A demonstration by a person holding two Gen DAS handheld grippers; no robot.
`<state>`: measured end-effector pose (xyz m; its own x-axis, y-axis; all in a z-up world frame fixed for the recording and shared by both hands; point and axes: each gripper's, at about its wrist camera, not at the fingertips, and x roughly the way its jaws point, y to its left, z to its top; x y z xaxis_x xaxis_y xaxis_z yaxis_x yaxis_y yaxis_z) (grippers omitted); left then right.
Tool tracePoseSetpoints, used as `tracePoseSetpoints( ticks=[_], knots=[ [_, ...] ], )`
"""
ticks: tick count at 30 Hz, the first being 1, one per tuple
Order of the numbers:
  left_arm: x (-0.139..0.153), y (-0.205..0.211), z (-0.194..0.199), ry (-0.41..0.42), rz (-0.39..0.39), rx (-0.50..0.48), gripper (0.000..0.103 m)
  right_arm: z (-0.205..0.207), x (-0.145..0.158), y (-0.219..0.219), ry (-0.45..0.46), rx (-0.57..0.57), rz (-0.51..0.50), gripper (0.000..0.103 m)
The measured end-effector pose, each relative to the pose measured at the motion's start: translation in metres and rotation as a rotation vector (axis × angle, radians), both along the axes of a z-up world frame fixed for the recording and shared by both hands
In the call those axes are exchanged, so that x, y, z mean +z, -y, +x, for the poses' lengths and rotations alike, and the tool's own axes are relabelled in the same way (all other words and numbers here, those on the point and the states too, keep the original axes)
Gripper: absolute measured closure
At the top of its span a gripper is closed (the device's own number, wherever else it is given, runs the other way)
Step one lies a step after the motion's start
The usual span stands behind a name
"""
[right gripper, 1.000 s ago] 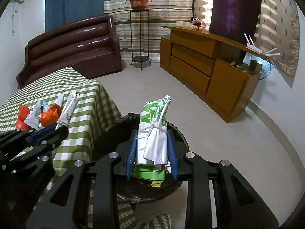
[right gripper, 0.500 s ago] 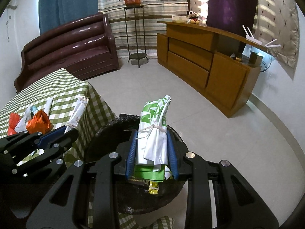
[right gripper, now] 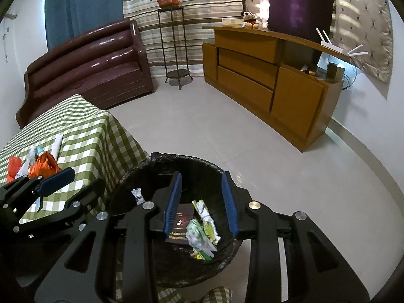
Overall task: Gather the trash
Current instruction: 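Carry the wrapper and box over the black bin and open both tools, then move both open tools back over the table toward the bags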
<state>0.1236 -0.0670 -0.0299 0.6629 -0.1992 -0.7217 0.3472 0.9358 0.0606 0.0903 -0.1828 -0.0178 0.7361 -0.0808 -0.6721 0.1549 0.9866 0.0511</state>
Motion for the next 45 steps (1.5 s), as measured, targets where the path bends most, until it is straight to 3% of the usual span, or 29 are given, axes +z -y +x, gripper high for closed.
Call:
tracePoseSetpoints(
  ticks=[1,7,20,25,45],
  knots=[
    [0.0,0.0,0.0,0.0,0.0,0.0,0.053,0.0,0.0,0.0,0.003,-0.003,0.0,0.061],
    [0.001,-0.002,0.0,0.002,-0.005,0.002,0.053,-0.003,0.002,-0.001,0.012,-0.011,-0.004,0.053],
    [0.015,-0.024,-0.012,0.019,-0.035,0.046,0.048,-0.008,0.006,-0.009,0.027,0.005,0.011,0.046],
    [0.021,-0.048,-0.021,0.034,-0.045,0.091,0.046,-0.013,0.009,-0.024,0.043,0.028,0.022,0.039],
    [0.023,-0.173,-0.041,0.016,-0.052,0.346,0.042,-0.009,0.013,-0.115,0.011,0.205,0.019,0.038]
  ],
)
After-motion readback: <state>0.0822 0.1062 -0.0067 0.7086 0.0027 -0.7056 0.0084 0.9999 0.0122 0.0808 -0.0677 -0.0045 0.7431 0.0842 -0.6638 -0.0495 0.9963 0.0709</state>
